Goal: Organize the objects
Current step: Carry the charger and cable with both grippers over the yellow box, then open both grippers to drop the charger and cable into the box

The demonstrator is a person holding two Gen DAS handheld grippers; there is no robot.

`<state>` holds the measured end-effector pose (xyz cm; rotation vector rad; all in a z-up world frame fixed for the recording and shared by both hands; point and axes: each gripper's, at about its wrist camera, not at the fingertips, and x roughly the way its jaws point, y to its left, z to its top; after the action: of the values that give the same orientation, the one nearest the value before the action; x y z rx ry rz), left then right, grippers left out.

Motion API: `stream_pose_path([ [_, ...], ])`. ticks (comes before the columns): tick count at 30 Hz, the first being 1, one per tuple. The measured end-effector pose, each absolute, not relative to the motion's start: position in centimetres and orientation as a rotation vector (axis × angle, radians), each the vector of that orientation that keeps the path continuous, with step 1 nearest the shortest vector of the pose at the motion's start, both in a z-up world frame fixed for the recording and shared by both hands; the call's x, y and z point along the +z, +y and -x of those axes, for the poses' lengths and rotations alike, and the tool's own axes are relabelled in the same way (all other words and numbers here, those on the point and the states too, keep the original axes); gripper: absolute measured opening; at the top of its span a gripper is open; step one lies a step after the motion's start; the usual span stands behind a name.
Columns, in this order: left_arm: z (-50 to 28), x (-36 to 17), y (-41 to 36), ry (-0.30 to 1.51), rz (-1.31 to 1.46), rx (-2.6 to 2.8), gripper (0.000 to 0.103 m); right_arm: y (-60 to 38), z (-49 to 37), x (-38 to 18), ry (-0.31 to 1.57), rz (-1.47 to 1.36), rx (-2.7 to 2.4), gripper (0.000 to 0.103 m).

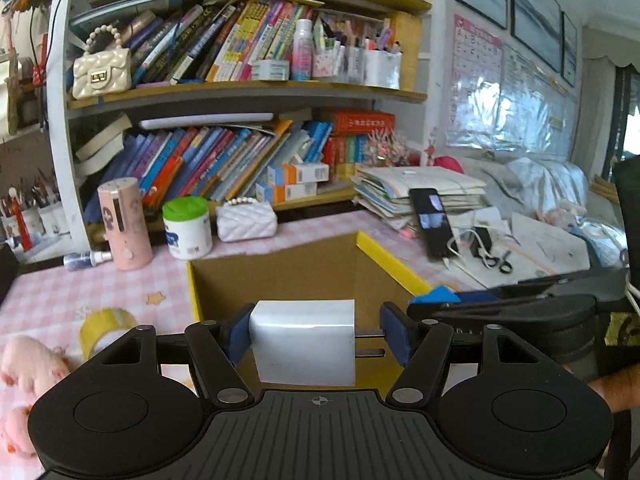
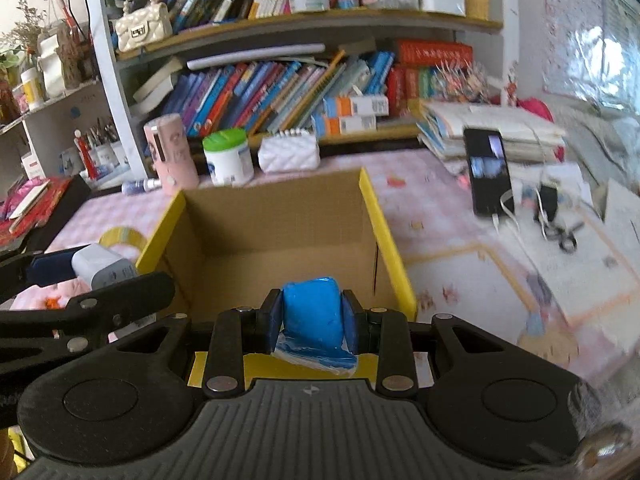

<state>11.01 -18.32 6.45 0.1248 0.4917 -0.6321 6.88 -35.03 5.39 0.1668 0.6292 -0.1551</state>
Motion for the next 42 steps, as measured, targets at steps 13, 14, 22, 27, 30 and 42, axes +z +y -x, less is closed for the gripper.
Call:
stream_pose_path([
  [13, -19.5, 2.1, -23.6, 0.713, -0.269, -0.503, 0.066, -38.3, -19.0, 2.7, 0.771, -0.027, -0.037, 0.029],
  [14, -20.0, 1.7, -23.9, 0.732, -0.277, -0.499, 0.066, -38.5, -20.0, 2.3, 0.795, -0.016, -0.028, 0.029],
  [22, -22.3, -0.8, -25.5, 0.848, -0.377, -0.453, 0.066, -37.7, -25.3, -0.6, 0.916, 0.101, 0.061, 0.029],
  [27, -22.5, -1.2, -26.2, 0.864, -0.393, -0.448, 0.066, -37.6, -27.1, -2.2, 1.020, 0.154, 0.108, 0.029],
  [30, -22.3, -1.1, -26.4, 0.871, -0.391, -0.450, 0.066, -37.3, -27.3, -3.0, 1.078, 0.178, 0.148, 0.029],
  [42, -21.2, -1.4, -28.1, 0.869, -0.414, -0.486, 0.067, -39.3, -26.7, -3.7, 1.113, 0.206, 0.214, 0.029],
])
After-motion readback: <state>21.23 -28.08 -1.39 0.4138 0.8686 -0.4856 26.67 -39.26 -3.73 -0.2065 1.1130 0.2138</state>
